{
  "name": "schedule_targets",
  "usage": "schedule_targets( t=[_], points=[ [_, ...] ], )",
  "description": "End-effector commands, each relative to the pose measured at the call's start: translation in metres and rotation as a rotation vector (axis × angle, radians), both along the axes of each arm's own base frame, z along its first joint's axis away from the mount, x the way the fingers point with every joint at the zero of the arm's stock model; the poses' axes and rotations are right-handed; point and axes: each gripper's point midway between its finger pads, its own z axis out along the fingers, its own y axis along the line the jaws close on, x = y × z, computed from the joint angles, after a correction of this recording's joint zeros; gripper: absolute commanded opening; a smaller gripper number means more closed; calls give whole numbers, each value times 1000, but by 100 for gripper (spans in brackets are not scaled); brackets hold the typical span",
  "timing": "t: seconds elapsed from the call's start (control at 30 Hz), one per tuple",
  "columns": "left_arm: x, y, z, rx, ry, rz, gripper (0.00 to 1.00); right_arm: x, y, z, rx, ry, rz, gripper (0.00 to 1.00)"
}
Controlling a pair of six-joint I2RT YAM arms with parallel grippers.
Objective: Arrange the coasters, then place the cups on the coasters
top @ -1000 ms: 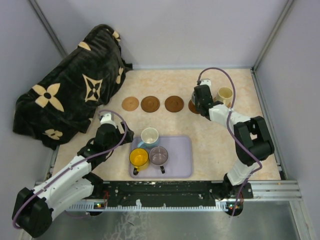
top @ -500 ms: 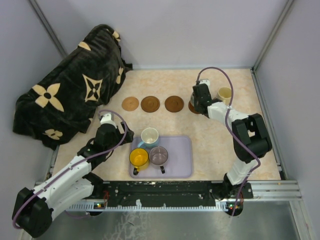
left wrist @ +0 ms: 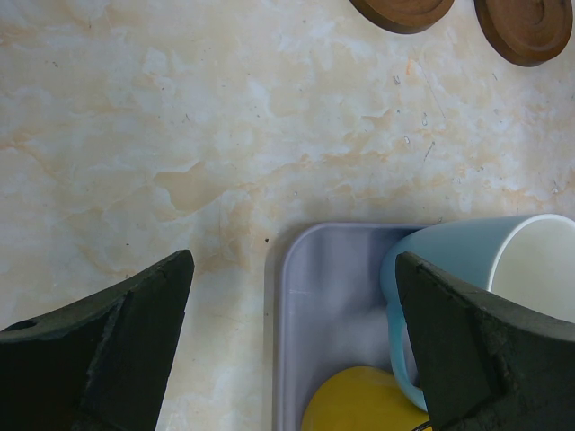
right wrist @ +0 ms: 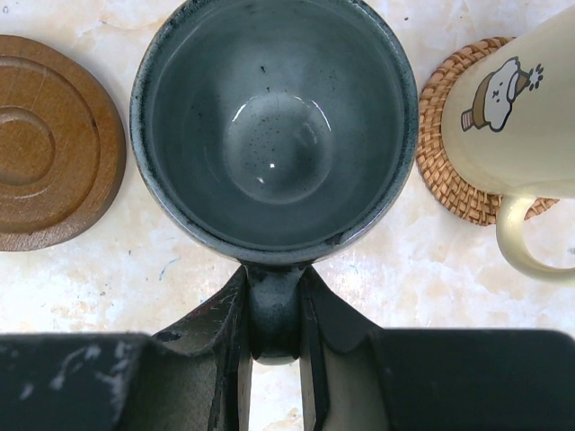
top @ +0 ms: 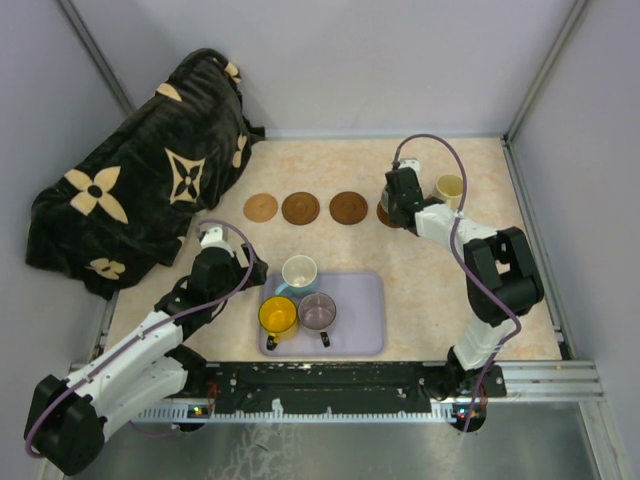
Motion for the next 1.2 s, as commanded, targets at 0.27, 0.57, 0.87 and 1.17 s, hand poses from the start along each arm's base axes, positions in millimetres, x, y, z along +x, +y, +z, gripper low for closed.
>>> schedule_targets(
  t=[0.27, 0.57, 0.87, 1.17],
  points=[
    [1, 1, 6, -4, -20, 8, 100, 35, 10, 40, 62, -173, -22, 0],
    [0, 2, 6, -3, -20, 12, 100, 30, 10, 33, 69, -154, -26, 0],
    [0, 2, 8, -9, -23, 13, 100, 24, 8, 27, 74, -130, -45, 1],
    [-2, 2, 8, -16, -18, 12, 100, 19, 5, 28, 76, -135, -57, 22]
  ],
)
